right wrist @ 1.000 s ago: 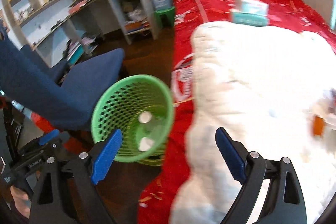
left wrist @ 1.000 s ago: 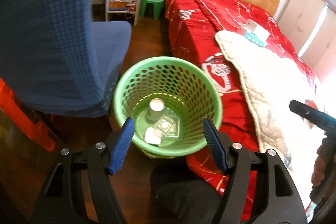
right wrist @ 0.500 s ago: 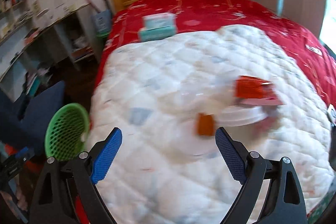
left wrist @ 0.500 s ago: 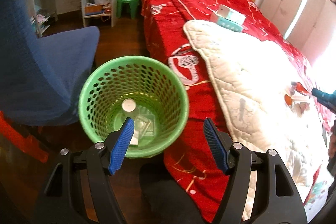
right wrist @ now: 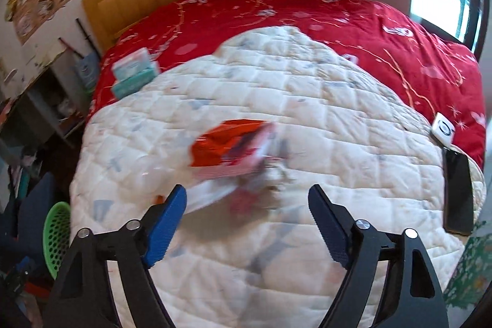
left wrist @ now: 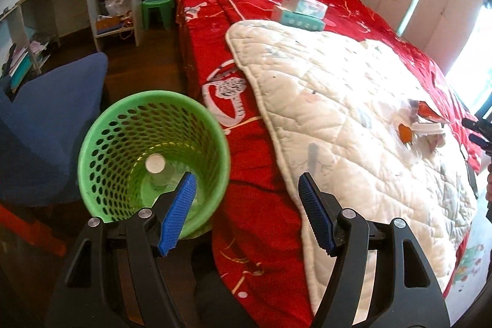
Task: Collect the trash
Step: 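Move the right tool back to the bed and grasp the crumpled tissue and wrapper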
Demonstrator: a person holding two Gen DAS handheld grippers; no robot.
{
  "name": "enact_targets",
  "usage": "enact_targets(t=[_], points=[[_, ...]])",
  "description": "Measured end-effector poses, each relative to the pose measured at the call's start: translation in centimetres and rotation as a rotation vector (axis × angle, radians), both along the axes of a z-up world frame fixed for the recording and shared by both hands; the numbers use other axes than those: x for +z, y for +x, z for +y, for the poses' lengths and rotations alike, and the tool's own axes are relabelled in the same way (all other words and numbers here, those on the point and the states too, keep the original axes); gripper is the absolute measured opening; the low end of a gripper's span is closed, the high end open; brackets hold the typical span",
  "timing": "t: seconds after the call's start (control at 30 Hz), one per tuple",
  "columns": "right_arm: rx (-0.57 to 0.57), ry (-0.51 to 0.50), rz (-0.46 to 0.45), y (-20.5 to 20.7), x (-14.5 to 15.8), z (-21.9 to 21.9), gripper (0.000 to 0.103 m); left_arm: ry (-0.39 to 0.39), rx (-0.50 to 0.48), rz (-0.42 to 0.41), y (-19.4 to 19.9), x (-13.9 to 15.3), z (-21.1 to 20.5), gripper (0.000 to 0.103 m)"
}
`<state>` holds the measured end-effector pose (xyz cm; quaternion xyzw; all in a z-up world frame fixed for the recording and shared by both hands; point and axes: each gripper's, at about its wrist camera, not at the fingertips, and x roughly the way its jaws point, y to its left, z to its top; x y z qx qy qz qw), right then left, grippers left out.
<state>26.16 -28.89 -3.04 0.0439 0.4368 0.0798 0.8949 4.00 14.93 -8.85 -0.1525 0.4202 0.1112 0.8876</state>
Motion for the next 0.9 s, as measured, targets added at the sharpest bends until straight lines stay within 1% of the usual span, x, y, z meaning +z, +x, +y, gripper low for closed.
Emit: enact_targets(t=[0.1,0.23,0.53,0.67,0.77,0.83,0.9], points=[[-0.026,-0.001,0.027,0.6,-1.1,-1.6,0.073,0.000,-0.012,0.005,0.7,-0.1,-0.7,0.069],[-0.038,0.065,0.068,1.5,-2.9,-2.9,0.070,0.005,-0.034,0.016,1.8,-0.3,-1.8,0.069],[-0.027,0.192,0.122,3.9,-5.5,-3.1,0.069,0.017,-0.079,0.027,4.2,-0.4,-3.8,0.069],[-0.016,0.230,0.149,5.2,-6.7,-2.8,0.068,0.012,-0.106,0.027,5.6,-0.5,-4.8,0.069],[-0.012,0.227,0.157,5.8,-7.3,-2.5,0.063,0.020,-0.131,0.021,6.7,-0.3,-5.8,0.069],[-0.011,0.237,0.163,6.0,-7.6,-2.5,0.062,0.029,-0.150,0.013,7.6,-0.1,-6.6,0.069],[-0.002,0.226,0.170,6.1,-7.9,-2.3,0.060,0.037,-0.172,0.007,8.6,0.1,-7.4,0.069]])
